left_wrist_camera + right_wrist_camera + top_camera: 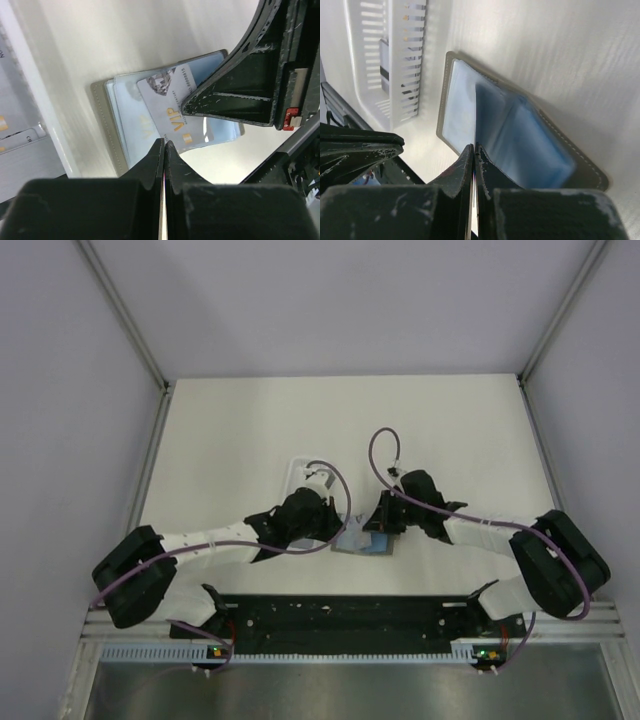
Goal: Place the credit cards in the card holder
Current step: Insert the credit card into the card holder.
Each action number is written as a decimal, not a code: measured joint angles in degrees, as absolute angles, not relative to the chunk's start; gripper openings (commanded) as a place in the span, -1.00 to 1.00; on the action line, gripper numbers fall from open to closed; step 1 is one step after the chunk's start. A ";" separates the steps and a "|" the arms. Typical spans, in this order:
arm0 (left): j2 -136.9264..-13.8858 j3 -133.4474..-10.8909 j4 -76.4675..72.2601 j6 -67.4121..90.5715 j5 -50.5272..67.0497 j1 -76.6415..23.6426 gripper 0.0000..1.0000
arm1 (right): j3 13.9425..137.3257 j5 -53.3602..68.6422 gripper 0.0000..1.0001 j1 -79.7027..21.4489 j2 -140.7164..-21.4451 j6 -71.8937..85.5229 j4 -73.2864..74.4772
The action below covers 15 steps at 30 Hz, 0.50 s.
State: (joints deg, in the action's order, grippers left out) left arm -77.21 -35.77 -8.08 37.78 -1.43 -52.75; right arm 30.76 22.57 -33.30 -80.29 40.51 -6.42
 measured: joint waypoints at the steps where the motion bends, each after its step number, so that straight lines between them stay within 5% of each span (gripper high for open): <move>1: -77.30 -35.77 -7.77 37.76 -1.69 -52.60 -1.00 | 30.76 21.69 -1.00 -33.39 -80.58 40.82 -6.48; 15: -88.62 -38.87 -4.29 37.60 -3.73 -52.27 -1.00 | 29.63 16.08 -1.00 -33.39 -75.33 42.68 -5.82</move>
